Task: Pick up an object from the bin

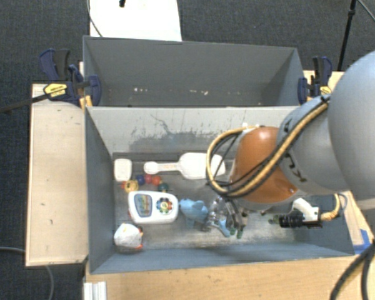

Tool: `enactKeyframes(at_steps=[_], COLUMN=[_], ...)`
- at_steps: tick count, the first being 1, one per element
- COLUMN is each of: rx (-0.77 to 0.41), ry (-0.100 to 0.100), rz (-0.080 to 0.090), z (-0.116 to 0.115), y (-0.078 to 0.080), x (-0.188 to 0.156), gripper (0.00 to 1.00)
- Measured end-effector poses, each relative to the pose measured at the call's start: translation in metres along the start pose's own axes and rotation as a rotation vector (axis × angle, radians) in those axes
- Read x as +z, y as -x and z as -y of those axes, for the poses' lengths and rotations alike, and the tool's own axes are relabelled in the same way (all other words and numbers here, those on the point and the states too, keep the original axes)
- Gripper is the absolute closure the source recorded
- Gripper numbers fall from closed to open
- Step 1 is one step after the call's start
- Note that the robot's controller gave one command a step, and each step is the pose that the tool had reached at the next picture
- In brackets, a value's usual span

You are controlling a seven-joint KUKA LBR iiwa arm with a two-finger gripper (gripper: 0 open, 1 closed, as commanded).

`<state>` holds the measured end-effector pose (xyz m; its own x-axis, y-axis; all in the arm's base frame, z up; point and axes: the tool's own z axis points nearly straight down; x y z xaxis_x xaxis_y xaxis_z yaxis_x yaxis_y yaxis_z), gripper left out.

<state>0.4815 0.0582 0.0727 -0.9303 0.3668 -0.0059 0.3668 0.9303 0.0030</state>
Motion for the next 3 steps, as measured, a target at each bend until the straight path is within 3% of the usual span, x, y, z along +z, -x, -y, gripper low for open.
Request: enactKeyframes(at_steps=[3], rx=[-0.001], ry=[-0.004], rz=[-0.007], z=[0.001], y=[-0.002], x=[-0.023], gripper=[1.0])
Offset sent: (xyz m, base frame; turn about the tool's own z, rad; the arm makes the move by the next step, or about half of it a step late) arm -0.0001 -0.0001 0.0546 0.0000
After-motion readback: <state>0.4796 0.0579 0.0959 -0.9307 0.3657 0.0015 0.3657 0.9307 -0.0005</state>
